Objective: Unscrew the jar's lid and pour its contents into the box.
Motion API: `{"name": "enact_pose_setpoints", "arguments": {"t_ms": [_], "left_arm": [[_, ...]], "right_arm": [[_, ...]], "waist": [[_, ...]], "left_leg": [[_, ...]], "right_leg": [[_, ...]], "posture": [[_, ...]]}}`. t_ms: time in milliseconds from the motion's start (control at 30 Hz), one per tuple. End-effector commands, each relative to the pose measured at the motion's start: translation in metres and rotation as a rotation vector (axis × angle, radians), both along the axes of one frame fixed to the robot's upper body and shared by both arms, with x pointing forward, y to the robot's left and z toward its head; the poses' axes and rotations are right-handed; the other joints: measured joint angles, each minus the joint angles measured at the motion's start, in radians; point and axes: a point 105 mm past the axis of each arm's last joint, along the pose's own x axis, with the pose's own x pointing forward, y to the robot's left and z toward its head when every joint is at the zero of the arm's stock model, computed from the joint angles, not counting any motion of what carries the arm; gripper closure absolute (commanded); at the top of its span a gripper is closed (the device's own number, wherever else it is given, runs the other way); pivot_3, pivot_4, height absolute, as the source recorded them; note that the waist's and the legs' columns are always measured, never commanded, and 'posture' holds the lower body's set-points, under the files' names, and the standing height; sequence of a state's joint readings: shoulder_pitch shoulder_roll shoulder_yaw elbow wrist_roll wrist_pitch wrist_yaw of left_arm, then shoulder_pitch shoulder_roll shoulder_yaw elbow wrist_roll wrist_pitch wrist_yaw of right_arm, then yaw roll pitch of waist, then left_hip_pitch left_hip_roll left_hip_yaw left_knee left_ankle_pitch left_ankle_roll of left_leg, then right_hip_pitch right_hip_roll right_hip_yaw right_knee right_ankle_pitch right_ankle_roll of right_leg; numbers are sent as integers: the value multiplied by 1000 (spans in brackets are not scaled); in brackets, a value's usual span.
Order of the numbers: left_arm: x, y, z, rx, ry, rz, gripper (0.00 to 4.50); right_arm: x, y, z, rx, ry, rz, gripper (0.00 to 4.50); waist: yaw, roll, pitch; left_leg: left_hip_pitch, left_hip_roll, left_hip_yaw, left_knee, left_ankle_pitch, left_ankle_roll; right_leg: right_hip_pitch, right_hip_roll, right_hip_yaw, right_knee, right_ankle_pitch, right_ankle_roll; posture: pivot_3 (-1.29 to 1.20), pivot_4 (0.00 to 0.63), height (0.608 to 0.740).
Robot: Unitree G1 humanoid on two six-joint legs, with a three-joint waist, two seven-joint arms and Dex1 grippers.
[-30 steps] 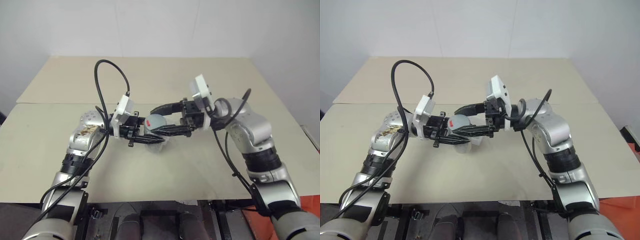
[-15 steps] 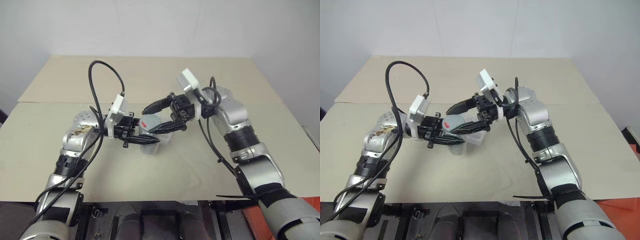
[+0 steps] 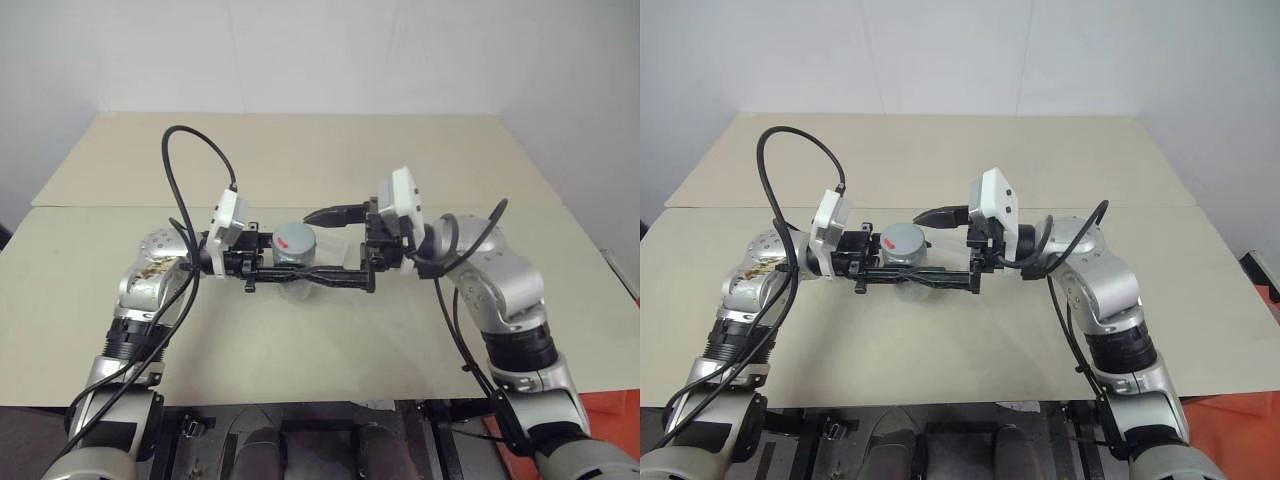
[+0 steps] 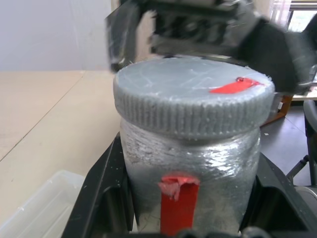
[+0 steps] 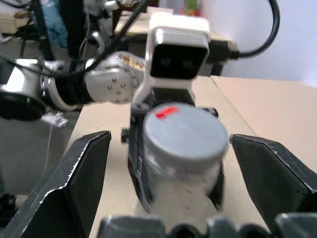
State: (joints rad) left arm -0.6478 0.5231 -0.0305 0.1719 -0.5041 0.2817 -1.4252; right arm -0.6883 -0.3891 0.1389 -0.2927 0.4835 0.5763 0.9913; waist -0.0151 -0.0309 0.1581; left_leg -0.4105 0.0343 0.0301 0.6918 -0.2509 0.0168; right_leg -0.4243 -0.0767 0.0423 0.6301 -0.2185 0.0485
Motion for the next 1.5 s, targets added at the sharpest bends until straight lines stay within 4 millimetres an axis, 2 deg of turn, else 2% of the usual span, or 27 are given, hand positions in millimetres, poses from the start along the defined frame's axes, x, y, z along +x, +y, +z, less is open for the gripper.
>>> {"name": "enact_pose_setpoints", "arguments": {"t_ms": [33, 233, 633, 900, 1100, 1500], "left_arm": [[0, -2, 9, -11, -44, 1, 2418], [1, -2, 11, -10, -48, 1, 2418], [0, -1, 11, -6, -47, 2, 2418], [-1, 1, 12, -2, -52, 2, 2418], [-3, 3, 13, 0, -53, 1, 2418], [-5, 3, 11, 0, -49, -2, 2418]], "right_arm": [[0, 10, 14, 45, -18, -91, 25], [19, 18, 14, 55, 32, -224, 25], [18, 23, 11, 45, 51, -220, 25], [33, 1, 0, 6, 62, -310, 25], [42, -19, 0, -9, 57, -365, 25], [41, -45, 2, -6, 66, -391, 25]], "waist": [[0, 0, 0], [1, 0, 0], [1, 0, 0], [1, 0, 0], [1, 0, 0], [3, 0, 0]], "left_leg": [[0, 0, 0, 0, 0, 0], [0, 0, 0, 0, 0, 0], [-1, 0, 0, 0, 0, 0], [-1, 0, 0, 0, 0, 0], [-1, 0, 0, 0, 0, 0], [-1, 0, 0, 0, 0, 0]], "right_leg": [[0, 0, 0, 0, 0, 0], [0, 0, 0, 0, 0, 0], [0, 0, 0, 0, 0, 0], [0, 0, 0, 0, 0, 0], [0, 0, 0, -1, 0, 0], [0, 0, 0, -2, 0, 0]], "posture": [[0, 150, 740], [0, 150, 740], [0, 150, 740], [0, 150, 740], [0, 150, 740], [0, 150, 740]]}}
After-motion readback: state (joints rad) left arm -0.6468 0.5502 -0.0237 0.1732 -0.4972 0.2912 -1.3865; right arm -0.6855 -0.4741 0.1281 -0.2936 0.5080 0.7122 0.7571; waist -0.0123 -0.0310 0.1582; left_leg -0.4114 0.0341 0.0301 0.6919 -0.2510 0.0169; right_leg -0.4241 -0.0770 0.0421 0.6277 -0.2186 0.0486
